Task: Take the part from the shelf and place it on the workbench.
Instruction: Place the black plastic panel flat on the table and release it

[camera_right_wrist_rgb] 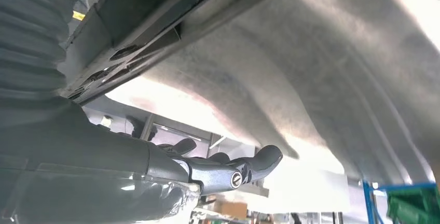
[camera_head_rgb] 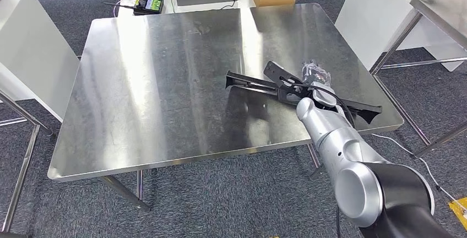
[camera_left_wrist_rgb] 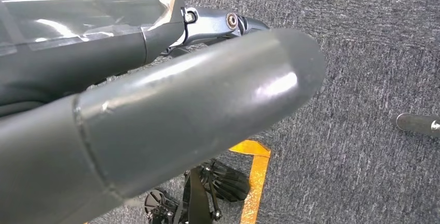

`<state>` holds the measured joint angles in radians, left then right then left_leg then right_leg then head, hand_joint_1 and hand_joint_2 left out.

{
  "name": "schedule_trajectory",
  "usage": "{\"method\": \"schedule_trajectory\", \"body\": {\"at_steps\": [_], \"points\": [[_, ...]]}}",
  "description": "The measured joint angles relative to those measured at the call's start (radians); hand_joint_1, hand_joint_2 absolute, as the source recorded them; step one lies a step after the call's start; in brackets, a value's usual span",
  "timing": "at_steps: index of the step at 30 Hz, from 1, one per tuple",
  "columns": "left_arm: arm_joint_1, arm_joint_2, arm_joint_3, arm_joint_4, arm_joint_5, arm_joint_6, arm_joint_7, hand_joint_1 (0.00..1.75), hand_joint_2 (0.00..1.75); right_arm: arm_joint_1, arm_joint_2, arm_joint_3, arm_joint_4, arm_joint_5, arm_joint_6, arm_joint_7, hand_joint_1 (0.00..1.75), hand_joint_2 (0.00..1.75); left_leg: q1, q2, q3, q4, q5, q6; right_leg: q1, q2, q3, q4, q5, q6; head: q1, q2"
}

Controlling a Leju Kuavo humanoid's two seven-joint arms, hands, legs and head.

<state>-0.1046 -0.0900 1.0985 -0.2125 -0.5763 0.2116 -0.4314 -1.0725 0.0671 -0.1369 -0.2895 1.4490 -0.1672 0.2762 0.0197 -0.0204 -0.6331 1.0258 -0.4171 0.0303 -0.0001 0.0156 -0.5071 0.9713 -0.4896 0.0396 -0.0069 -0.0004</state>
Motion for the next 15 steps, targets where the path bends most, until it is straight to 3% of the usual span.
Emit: {"method": "schedule_trajectory", "body": {"at_steps": [10, 15], "points": [[0.0, 0.0, 0.006, 0.0, -0.006, -0.002, 0.0, 0.0, 0.0, 0.003, -0.009, -0.014, 0.0, -0.008, -0.032, -0.047, 0.0, 1.75, 0.0, 0.0, 0.0, 0.0, 0.0, 0.0, 0.0, 0.0, 0.0, 0.0, 0.0, 0.0, 0.0, 0.0], [0.0, 0.0, 0.007, 0.0, -0.01, -0.009, 0.0, 0.0, 0.0, 0.006, 0.001, -0.054, 0.0, -0.107, -0.064, -0.185, 0.0, 1.75, 0.0, 0.0, 0.0, 0.0, 0.0, 0.0, 0.0, 0.0, 0.0, 0.0, 0.0, 0.0, 0.0, 0.0]]}}
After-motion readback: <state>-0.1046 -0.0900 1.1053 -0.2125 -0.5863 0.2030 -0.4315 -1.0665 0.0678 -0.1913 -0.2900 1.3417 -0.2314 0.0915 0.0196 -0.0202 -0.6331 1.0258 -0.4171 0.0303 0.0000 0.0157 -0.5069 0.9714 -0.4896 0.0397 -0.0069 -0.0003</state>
